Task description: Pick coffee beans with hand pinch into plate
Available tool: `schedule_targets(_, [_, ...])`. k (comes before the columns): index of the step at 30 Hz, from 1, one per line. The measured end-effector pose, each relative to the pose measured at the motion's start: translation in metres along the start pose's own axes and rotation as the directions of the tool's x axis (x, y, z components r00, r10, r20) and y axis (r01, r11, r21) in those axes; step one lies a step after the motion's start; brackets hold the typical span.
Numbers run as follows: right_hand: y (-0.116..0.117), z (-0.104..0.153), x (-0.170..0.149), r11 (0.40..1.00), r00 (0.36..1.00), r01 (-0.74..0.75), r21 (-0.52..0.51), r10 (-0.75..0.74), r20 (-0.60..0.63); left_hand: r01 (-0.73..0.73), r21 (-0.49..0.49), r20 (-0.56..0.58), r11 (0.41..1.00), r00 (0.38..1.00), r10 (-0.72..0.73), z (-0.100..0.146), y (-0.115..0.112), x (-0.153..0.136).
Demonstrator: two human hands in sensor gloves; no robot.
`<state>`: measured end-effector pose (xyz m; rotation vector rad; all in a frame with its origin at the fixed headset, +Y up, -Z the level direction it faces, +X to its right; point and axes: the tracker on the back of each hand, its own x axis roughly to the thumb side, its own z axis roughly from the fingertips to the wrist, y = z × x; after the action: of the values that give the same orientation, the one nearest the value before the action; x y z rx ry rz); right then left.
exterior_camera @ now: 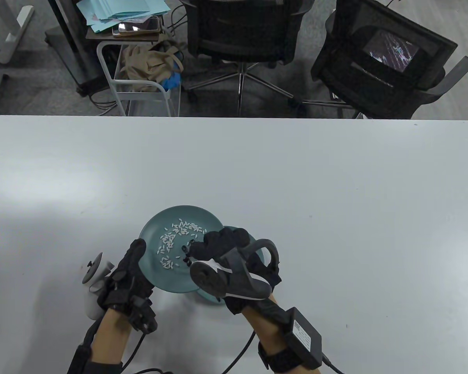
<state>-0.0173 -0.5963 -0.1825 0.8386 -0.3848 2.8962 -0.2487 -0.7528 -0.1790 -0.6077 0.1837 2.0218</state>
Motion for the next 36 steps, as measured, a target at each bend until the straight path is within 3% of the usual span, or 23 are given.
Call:
schedule_targets(6, [-0.016,0.008,-0.027,0.991,0.993,0.021,-0.135,-0.036,-0.111,-0.017,0.014,0.034,1.000,0.999,0.017,0.003,0.006,0.006])
schedule_targets(11, [-0.013,0.014,-0.044,0.990,0.982,0.022,-0.136,-0.046,-0.182,-0.036,0.033,0.055,0.999,0.998,0.034,0.005,0.011,0.008])
schedule_targets(20, [0.026,0.020,-0.056,0.999,0.974,-0.009,0.043,0.019,-0.227,-0.039,0.046,0.068,0.998,0.997,0.036,0.006,0.013,0.011])
schedule_targets(36, [0.076,0.014,-0.053,0.965,0.980,-0.003,0.262,0.055,-0.192,-0.055,0.055,0.066,0.997,0.996,0.051,0.008,0.013,0.010])
